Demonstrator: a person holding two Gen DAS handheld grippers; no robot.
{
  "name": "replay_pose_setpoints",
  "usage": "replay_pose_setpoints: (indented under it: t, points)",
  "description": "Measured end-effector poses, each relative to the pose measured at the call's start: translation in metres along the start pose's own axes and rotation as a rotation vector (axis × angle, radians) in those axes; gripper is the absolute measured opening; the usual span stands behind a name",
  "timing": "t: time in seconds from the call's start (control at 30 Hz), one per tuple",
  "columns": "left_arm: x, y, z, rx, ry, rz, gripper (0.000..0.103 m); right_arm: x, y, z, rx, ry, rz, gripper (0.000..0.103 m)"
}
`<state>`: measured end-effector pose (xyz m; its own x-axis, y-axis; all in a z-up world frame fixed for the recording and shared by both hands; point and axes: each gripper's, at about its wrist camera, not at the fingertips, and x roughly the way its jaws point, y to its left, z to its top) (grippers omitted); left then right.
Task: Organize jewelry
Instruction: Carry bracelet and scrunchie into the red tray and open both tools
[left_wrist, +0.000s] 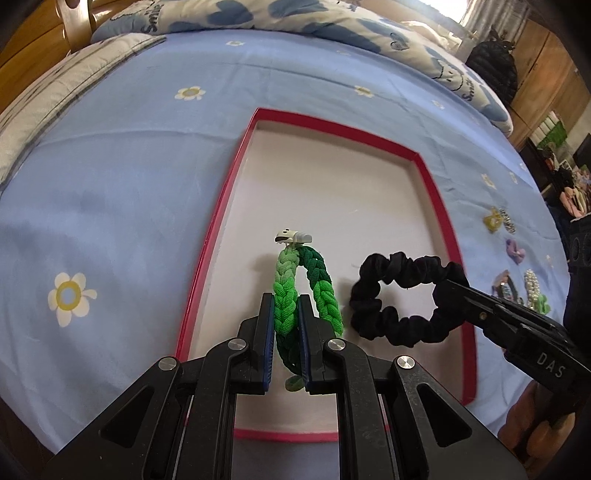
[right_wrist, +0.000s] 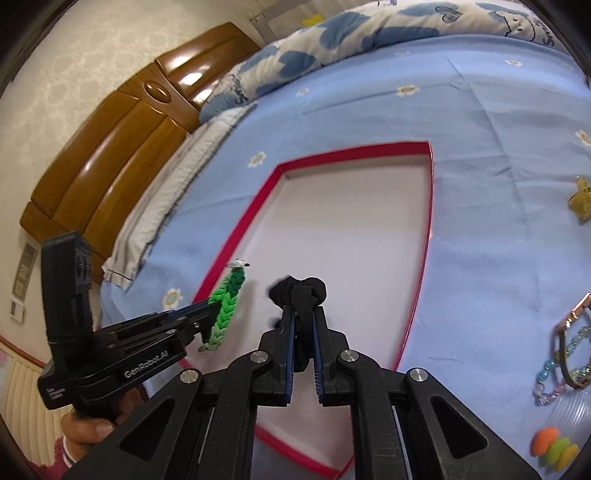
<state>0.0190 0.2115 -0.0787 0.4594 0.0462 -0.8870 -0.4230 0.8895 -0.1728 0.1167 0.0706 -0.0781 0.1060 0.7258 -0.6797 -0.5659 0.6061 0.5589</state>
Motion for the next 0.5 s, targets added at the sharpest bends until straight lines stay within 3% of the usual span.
replay_pose_setpoints:
  t: [0.3,0.43,0.5]
  points:
    - [0.013,0.002,0.000,0.001,0.020,0.017,0.010,0.023,-0.006,-0.001,-0.010,0.071,-0.044,0.013]
    - [0.013,0.000,0.001,0.006,0.023,0.016,0.019,0.024,-0.007,-0.002,-0.011,0.078,-0.046,0.017]
    - [0.012,-0.002,0.000,0.013,0.022,0.025,0.025,0.023,-0.006,-0.001,-0.020,0.078,-0.048,0.029]
